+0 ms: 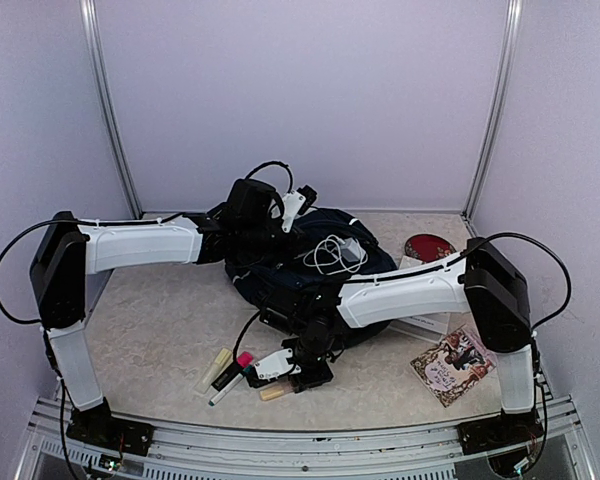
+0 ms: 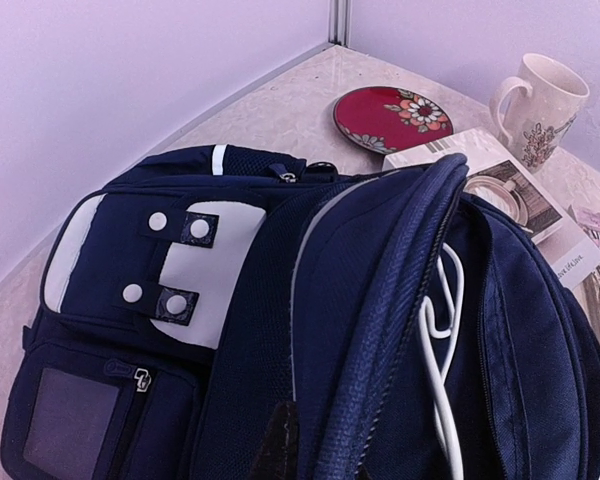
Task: Pack the student bag
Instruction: Pick up the pen from the center of the board, then place the pen in the upper front pocket of the bag.
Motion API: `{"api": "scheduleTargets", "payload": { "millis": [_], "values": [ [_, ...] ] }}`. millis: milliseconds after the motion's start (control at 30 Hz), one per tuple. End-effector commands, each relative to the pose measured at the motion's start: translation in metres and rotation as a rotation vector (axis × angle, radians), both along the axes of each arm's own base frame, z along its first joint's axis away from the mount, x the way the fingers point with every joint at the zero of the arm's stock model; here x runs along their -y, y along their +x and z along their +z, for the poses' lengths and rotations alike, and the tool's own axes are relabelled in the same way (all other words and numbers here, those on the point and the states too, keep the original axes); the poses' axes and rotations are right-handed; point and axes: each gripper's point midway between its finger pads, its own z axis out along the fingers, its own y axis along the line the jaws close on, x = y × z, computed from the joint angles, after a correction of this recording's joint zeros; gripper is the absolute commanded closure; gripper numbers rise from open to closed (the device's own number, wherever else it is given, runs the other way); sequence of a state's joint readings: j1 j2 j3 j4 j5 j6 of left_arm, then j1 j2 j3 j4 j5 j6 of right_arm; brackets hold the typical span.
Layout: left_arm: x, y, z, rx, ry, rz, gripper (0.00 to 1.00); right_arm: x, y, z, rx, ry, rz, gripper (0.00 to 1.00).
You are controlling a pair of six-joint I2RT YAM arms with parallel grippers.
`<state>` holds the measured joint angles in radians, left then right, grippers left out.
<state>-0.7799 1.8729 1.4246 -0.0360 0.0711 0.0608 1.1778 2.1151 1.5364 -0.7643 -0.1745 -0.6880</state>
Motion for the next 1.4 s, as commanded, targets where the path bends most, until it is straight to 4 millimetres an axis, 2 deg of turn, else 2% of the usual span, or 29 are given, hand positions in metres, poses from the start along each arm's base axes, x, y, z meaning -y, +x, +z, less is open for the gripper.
{"api": "scheduleTargets", "payload": {
  "millis": [0, 167, 333, 533, 667, 733, 967, 1033, 1133, 1233, 1367],
  "values": [
    [-0.006, 0.012, 0.035, 0.08, -0.061, 0.024, 1.0, 0.001, -0.005, -0.002, 0.007, 0.006, -0.001, 0.79],
    [-0.006, 0.013, 0.036, 0.082, -0.063, 0.028, 1.0, 0.001, -0.002, 0.019, 0.046, 0.089, -0.015, 0.84],
    [-0.008, 0.014, 0.035, 0.08, -0.064, 0.035, 1.0, 0.003, 0.007, 0.054, 0.08, 0.193, -0.064, 0.85],
    [-0.009, 0.013, 0.039, 0.082, -0.067, 0.039, 1.0, 0.017, 0.026, 0.125, 0.07, 0.454, -0.163, 0.86],
    [-0.009, 0.013, 0.038, 0.076, -0.069, 0.041, 1.0, 0.039, 0.054, 0.181, 0.056, 0.696, -0.23, 0.86],
    [-0.008, 0.014, 0.037, 0.074, -0.07, 0.04, 1.0, 0.053, 0.072, 0.198, 0.083, 0.764, -0.276, 0.85],
    [-0.007, 0.013, 0.04, 0.077, -0.071, 0.033, 1.0, 0.101, 0.156, 0.202, 0.232, 0.762, -0.473, 0.87],
    [-0.006, 0.013, 0.041, 0.082, -0.073, 0.028, 1.0, 0.103, 0.175, 0.209, 0.239, 0.801, -0.492, 0.87],
    [-0.006, 0.011, 0.047, 0.092, -0.093, 0.021, 1.0, 0.092, 0.193, 0.208, 0.254, 0.811, -0.445, 0.87],
    [-0.005, 0.01, 0.052, 0.098, -0.107, 0.015, 1.0, 0.087, 0.202, 0.181, 0.269, 0.76, -0.41, 0.87],
    [0.0, 0.006, 0.056, 0.098, -0.118, -0.014, 1.0, 0.089, 0.225, 0.141, 0.292, 0.659, -0.457, 0.88]
  ]
}}
